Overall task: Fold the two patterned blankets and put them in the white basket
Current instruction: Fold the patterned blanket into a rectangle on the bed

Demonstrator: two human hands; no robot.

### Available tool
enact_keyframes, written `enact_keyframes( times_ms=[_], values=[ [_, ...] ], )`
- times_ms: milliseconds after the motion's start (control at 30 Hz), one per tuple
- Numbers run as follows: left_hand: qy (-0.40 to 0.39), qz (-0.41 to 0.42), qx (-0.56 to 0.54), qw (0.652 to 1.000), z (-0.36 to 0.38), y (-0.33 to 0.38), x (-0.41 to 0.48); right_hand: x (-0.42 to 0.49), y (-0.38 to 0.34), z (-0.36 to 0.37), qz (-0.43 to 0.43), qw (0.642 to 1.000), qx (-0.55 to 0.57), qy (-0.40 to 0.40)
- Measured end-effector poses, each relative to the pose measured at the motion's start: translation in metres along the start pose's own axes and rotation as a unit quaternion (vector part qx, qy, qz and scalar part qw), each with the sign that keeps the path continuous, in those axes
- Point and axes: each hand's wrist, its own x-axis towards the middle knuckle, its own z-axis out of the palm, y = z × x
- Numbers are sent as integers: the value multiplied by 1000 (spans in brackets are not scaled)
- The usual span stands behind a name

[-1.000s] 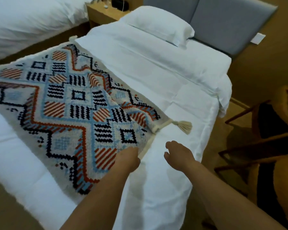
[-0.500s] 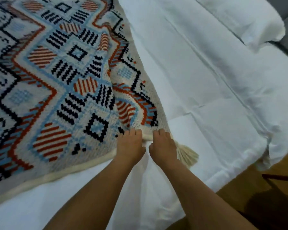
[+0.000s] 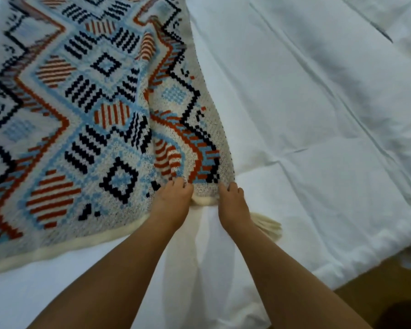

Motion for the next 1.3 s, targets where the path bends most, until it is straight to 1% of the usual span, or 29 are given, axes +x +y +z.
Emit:
enact_keyframes(
  times_ms=[100, 200, 300, 400, 467, 600, 700, 800, 900, 1000, 1100, 1200, 1300],
  values=[
    [4, 39, -16, 999, -2, 12, 5, 0, 15, -14, -20, 999, 13, 27],
    [-23, 85, -41, 995, -6, 36, 13, 3, 43, -43, -27, 997, -31, 58],
    [-32, 134, -53, 989, -10, 74, 24, 7, 89, -84, -5, 994, -59, 92],
    [-20, 147, -66, 987, -5, 116, 35, 10, 136, -113, 10, 989, -90, 117],
    [-37, 136, -61, 988, 3, 138, 41, 10, 157, -112, 22, 987, -117, 112],
    [-84, 108, -33, 990, 26, 141, 46, 7, 163, -76, 34, 987, -149, 54],
    [-63, 114, -53, 990, 38, 135, 46, 5, 161, -53, 55, 987, -141, 45],
    [-40, 130, -61, 989, 43, 130, 41, 6, 161, -47, 63, 984, -162, 43],
    [-23, 134, -75, 988, 43, 119, 31, 6, 151, -52, 66, 981, -169, 66],
    [-22, 124, -83, 989, 36, 95, 19, 4, 125, -52, 28, 986, -127, 107],
    [-28, 105, -74, 991, 28, 50, 0, 2, 75, -44, -28, 985, -124, 112],
    [-39, 60, -58, 996, 21, -8, -26, -3, 15, -28, -92, 983, -95, 129],
    [-52, 11, -47, 997, 12, -75, -62, -11, -53, -4, -144, 980, -89, 101]
  ],
)
